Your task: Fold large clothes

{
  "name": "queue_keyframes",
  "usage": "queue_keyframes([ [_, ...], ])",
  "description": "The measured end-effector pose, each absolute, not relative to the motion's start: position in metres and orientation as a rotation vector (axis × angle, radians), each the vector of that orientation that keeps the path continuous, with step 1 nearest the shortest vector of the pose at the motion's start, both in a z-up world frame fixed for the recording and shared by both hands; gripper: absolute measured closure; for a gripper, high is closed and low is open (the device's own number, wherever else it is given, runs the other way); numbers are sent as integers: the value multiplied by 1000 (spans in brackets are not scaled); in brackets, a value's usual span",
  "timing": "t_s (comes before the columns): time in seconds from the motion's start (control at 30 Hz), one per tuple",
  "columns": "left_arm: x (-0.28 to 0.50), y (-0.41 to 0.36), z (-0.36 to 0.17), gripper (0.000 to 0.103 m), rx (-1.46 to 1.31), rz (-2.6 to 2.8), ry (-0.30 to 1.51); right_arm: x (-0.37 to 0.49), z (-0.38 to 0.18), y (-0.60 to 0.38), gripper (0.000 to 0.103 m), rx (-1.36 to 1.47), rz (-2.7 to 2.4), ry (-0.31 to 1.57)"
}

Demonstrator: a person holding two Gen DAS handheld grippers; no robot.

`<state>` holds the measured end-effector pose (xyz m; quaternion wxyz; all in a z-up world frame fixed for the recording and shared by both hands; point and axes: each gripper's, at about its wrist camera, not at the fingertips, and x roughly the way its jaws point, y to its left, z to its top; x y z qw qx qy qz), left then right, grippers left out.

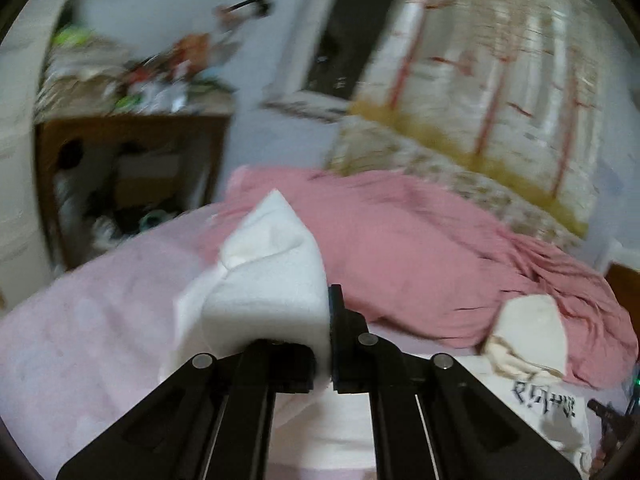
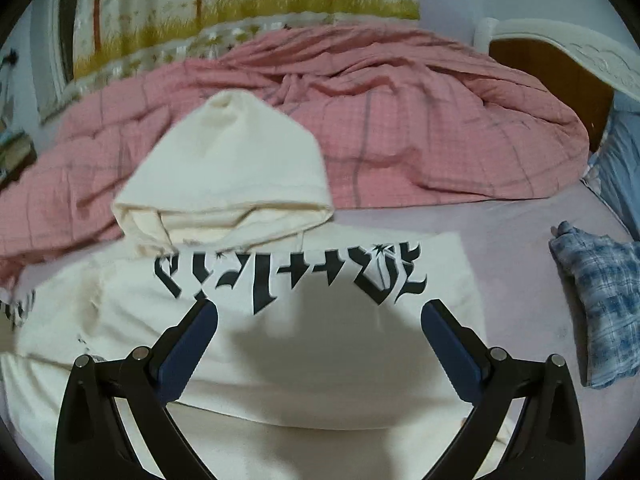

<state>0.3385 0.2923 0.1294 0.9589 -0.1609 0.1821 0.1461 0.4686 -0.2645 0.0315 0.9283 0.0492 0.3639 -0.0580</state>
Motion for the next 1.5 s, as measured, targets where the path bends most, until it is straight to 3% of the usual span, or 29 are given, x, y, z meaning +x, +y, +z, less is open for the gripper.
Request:
queue_keyframes([
  [0.2, 398, 197, 147, 99, -311, 123, 395, 455, 54, -288, 0, 140, -125, 681],
  [0.47, 453, 51, 89, 99, -335, -179, 528, 456, 52, -320, 0, 199, -201, 692],
  [0.57, 473, -29, 62, 99, -188, -234, 600, 462, 46, -315, 0, 181, -179, 717],
  [0.73, 475, -96, 35, 97, -70, -315, 628, 459, 47, -301, 0, 31, -231, 674],
  [0.8, 477, -96, 21, 92, -52, -325, 675, 456, 51, -302, 0, 13, -251, 635],
  [0.93, 469, -79, 5, 53, -28, -327, 740, 460, 47, -314, 0, 143, -189, 667],
  [1.07, 434, -60, 7, 43, 146, -284, 717, 462, 43, -312, 0, 142, -202, 672],
  [1.13, 414, -35, 25, 21, 82, -298, 660, 461, 44, -308, 0, 131, -195, 666],
  [1.3, 390, 27, 53, 19, -21, -134, 535, 462, 43, -291, 0, 123, -147, 670],
  [1.4, 385, 58, 49, 19, 51, 73, 412, 460, 42, -270, 0, 83, -80, 666],
  [1.5, 408, 91, 26, 21, 26, 149, 494, 459, 40, -243, 0, 25, 34, 664],
])
